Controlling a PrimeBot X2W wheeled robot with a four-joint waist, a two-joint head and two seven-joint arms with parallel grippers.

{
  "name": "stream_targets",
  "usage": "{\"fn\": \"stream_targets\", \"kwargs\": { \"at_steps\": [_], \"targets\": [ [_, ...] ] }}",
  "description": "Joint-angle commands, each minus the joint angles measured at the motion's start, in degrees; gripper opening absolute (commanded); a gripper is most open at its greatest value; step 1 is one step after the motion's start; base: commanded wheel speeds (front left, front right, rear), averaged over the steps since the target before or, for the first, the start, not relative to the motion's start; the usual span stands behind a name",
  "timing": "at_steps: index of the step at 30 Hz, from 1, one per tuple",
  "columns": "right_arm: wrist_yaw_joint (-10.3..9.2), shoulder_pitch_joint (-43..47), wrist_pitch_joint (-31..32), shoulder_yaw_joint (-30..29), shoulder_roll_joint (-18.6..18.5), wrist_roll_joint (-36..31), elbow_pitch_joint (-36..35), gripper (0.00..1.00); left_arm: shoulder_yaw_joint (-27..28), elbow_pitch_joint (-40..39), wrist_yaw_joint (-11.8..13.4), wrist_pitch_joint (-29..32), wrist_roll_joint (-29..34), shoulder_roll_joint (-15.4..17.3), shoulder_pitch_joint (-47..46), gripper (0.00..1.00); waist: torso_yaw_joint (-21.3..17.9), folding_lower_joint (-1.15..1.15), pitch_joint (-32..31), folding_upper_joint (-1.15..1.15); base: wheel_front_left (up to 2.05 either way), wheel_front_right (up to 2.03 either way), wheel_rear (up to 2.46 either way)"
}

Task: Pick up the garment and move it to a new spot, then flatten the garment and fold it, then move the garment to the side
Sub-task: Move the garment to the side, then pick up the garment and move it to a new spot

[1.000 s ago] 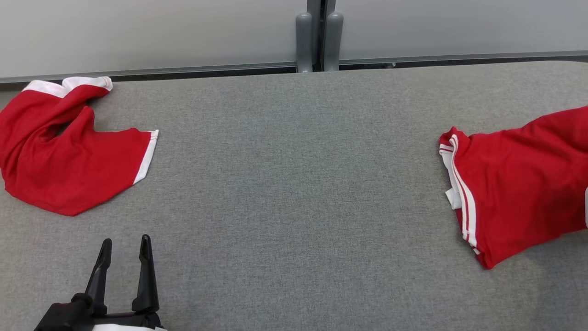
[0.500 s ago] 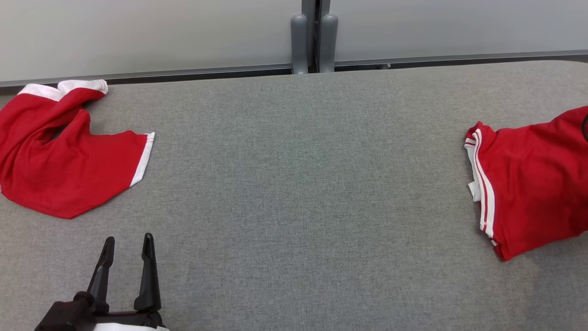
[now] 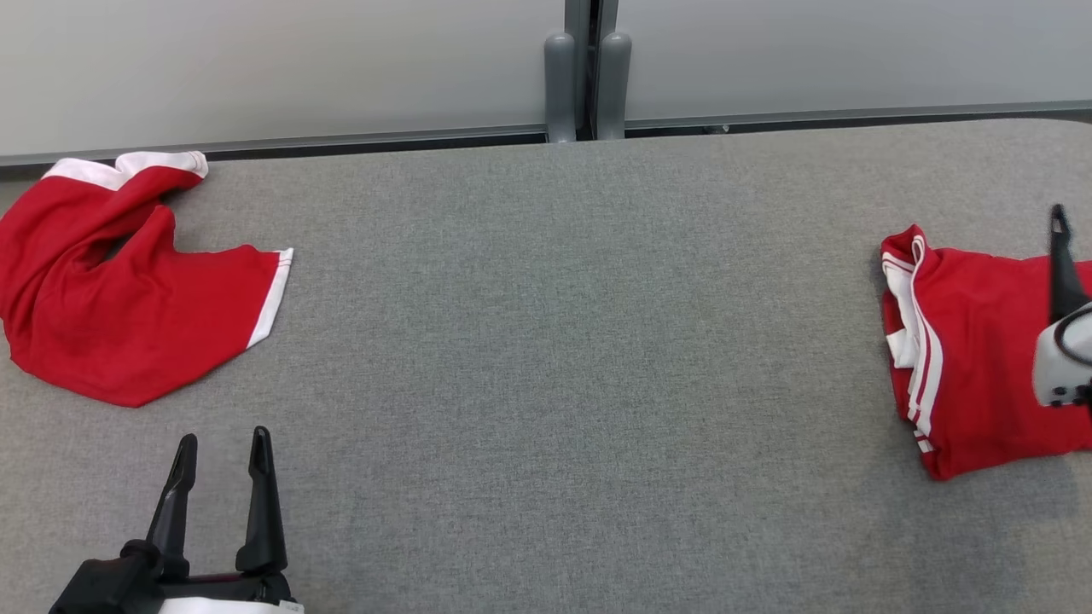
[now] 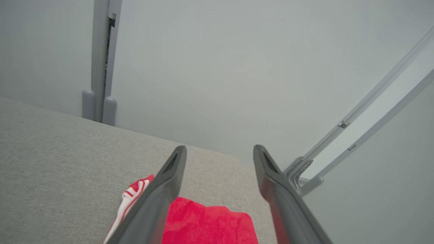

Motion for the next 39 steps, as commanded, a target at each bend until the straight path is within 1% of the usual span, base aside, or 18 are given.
{"fn": "stream_targets", "kwargs": {
  "at_steps": [1, 4, 7, 9, 11, 16, 17, 22, 25, 29, 39],
  "targets": [
    [-0.03, 1.74, -2.06, 1.02, 0.48, 1.32, -1.64, 1.0, 0.39, -0.37, 0.35, -0.1, -0.1, 0.21, -0.22, 1.0, -0.08, 0.0, -0.49, 0.0, 0.0, 0.0, 0.0],
    [-0.02, 4.88, -8.12, 3.73, 2.79, 5.1, -5.5, 1.0, 0.81, -0.76, 0.5, -0.1, -0.1, 0.22, 0.29, 1.0, -0.17, 0.0, -1.78, 0.0, 0.0, 0.0, 0.0],
    [-0.03, 8.86, -14.38, 5.41, 4.71, 8.49, -7.43, 1.0, 1.22, -0.84, 0.68, -0.1, 0.0, 0.2, 0.74, 1.0, -0.02, 0.0, -3.56, 0.0, 0.0, 0.0, 0.0],
    [-0.03, 11.4, -16.87, 5.54, 5.63, 9.28, -8.36, 1.0, 1.54, -0.87, 0.89, -0.09, 0.04, 0.22, 0.72, 1.0, 0.09, 0.0, -4.63, 0.0, 0.0, 0.0, 0.0],
    [-0.03, 14.01, -18.08, 5.68, 7.0, 10.5, -9.34, 1.0, 1.66, -0.79, 1.04, -0.09, 0.1, 0.23, 0.66, 1.0, 0.34, 0.0, -5.68, 0.0, 0.0, 0.0, 0.0],
    [-0.02, 20.07, -18.7, 6.87, 8.91, 13.74, -12.28, 1.0, 2.0, -0.1, 1.38, -0.09, -0.3, 0.21, 0.87, 1.0, 0.82, 0.0, -7.92, 0.0, 0.0, 0.0, 0.0],
    [-0.02, 20.07, -18.7, 6.87, 8.91, 13.74, -12.28, 1.0, 2.0, -0.1, 1.38, -0.09, -0.3, 0.21, 0.87, 1.0, 0.82, 0.0, -7.92, 0.0, 0.0, 0.0, 0.0],
    [-0.03, 25.72, -18.69, 7.25, 9.35, 14.77, -12.49, 1.0, 2.2, 1.44, 1.47, -0.09, -0.11, 0.22, 2.0, 1.0, 1.06, 0.0, -10.02, 0.0, 0.0, 0.0, 0.0],
    [-0.03, 28.19, -18.7, 6.97, 9.42, 16.55, -12.0, 1.0, 2.28, 2.32, 1.14, -0.09, 0.26, 0.23, 2.41, 1.0, 1.33, 0.0, -10.89, 0.0, 0.0, 0.0, 0.0],
    [-0.03, 29.71, -18.71, 6.75, 9.43, 18.4, -10.84, 1.0, 2.45, 3.07, 1.0, -0.09, 0.66, 0.23, 2.35, 1.0, 1.43, 0.0, -11.37, 0.0, 0.0, 0.0, 0.0],
    [-0.03, 30.04, -18.72, 8.51, 9.43, 18.79, -9.63, 1.0, 2.6, 3.64, 0.93, -0.09, 0.76, 0.22, 2.1, 1.0, 1.3, 0.0, -11.48, 0.0, 0.0, 0.0, 0.0]
  ]
}}
